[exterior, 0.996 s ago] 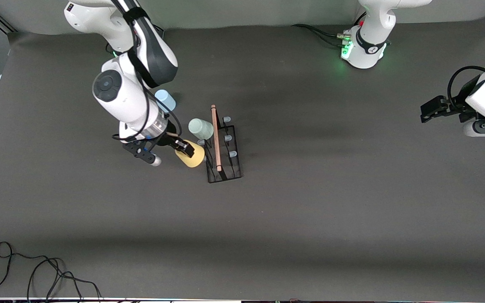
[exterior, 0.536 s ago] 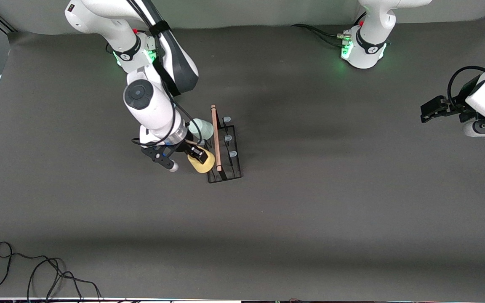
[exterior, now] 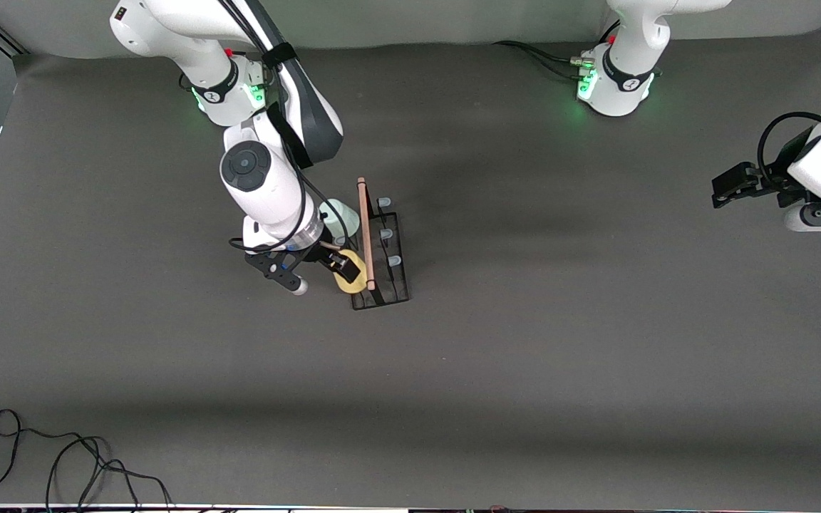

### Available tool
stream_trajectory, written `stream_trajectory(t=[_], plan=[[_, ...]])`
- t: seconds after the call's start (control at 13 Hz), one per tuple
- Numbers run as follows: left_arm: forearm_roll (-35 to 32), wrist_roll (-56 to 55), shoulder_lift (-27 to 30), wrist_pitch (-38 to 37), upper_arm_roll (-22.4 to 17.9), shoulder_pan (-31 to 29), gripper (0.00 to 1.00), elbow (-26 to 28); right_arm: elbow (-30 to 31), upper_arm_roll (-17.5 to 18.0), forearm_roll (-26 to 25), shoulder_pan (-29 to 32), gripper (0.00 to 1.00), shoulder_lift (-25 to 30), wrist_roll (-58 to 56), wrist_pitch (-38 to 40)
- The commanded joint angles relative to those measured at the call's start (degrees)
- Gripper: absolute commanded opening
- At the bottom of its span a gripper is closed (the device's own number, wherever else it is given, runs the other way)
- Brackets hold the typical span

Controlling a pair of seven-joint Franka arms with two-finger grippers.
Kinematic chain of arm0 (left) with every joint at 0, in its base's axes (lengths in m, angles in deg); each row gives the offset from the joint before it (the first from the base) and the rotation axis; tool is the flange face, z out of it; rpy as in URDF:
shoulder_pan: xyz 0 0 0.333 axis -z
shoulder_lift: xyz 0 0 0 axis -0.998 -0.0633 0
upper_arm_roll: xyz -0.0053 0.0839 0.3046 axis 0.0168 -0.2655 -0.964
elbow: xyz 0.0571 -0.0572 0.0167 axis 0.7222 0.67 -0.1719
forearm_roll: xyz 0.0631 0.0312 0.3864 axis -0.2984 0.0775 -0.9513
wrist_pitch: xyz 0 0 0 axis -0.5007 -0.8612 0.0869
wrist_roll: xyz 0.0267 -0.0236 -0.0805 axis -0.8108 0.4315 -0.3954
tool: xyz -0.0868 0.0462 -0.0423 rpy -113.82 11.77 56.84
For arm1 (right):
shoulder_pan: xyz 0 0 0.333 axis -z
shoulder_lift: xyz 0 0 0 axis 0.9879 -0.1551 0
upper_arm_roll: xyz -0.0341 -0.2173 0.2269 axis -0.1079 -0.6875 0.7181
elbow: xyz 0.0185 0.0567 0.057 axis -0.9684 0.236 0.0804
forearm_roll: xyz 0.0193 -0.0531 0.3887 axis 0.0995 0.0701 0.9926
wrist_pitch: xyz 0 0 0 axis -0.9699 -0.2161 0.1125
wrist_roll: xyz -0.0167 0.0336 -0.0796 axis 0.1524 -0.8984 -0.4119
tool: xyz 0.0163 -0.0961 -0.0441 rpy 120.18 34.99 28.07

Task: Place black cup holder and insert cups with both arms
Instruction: 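Open the right gripper and withdraw it from the yellow cup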

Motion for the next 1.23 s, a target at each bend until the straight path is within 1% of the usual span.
stream_trajectory(t=[0.0,0.15,0.31,0.46,0.69,0.84,1.0,1.15], plan=[[-0.8,-0.6,0.4,0.8,0.0,0.3,1.00,0.6,-7.9,-3.9,-3.8,0.2,1.00,0.6,-2.5,12.1],[-0.8,-0.6,0.4,0.8,0.0,0.3,1.00,0.6,-15.0,-8.5,-4.5,0.5,1.00,0.7,-8.9,24.2],[-0.8,-0.6,0.4,0.8,0.0,0.3,1.00,0.6,-20.0,-13.5,-4.5,0.5,1.00,1.6,-16.6,33.4],[-0.8,-0.5,0.4,0.9,0.0,0.4,1.00,0.6,-21.7,-19.1,-4.5,0.4,1.00,3.9,-26.8,38.7],[-0.9,-0.3,0.4,1.0,0.0,0.4,1.00,0.6,-22.4,-26.8,-4.9,0.3,1.00,8.3,-38.8,45.1],[-1.0,-0.2,0.4,1.0,0.1,0.4,1.00,0.6,-22.8,-32.1,-5.7,0.0,1.00,8.6,-45.2,47.1],[-0.9,-0.2,0.5,1.0,0.2,0.4,1.00,0.5,-22.5,-32.9,-7.5,0.2,1.00,8.3,-49.5,47.5],[-0.9,-0.2,0.7,0.8,0.1,0.4,1.00,0.5,-21.9,-32.8,-8.5,-0.3,1.00,6.9,-49.7,47.2]])
